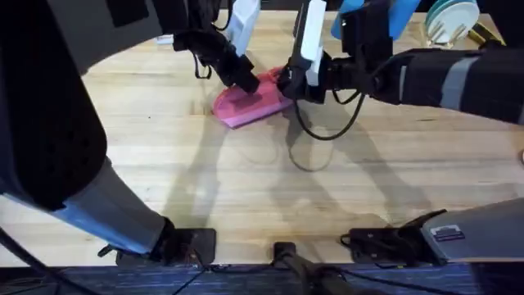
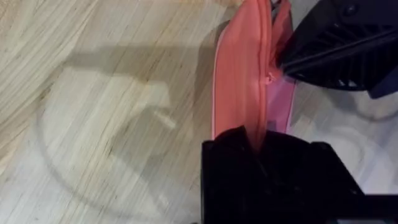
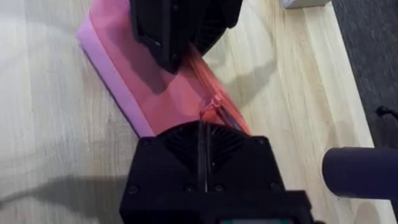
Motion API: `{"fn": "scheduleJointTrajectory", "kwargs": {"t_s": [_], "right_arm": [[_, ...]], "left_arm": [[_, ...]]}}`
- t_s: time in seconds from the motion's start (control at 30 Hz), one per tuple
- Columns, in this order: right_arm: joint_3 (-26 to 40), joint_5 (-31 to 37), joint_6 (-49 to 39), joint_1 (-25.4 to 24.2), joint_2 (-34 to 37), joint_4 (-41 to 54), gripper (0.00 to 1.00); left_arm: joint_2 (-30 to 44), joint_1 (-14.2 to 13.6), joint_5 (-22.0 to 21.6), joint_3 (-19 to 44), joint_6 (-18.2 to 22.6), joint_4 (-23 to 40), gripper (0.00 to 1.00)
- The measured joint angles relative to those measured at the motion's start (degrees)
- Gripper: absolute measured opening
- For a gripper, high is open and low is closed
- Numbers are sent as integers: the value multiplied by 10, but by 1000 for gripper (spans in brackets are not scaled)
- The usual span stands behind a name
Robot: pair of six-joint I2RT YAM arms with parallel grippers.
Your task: Unzip the bag, pick up the pens from the table one at a time and place them inside, then zip the bag closed.
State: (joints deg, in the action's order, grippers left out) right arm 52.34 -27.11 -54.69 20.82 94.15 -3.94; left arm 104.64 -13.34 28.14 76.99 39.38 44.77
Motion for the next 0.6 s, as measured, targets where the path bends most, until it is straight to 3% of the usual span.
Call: {"fn": "scheduleJointTrajectory", "kwargs": {"t_s": [0.23,0.6], "right_arm": [[0,-2,6,-2,0,-53,31],[0,-6,87,-39,-20,-42,33]], "left_arm": [[0,0,-3,0,0,-1,43],[0,0,-3,0,0,-3,43]]}}
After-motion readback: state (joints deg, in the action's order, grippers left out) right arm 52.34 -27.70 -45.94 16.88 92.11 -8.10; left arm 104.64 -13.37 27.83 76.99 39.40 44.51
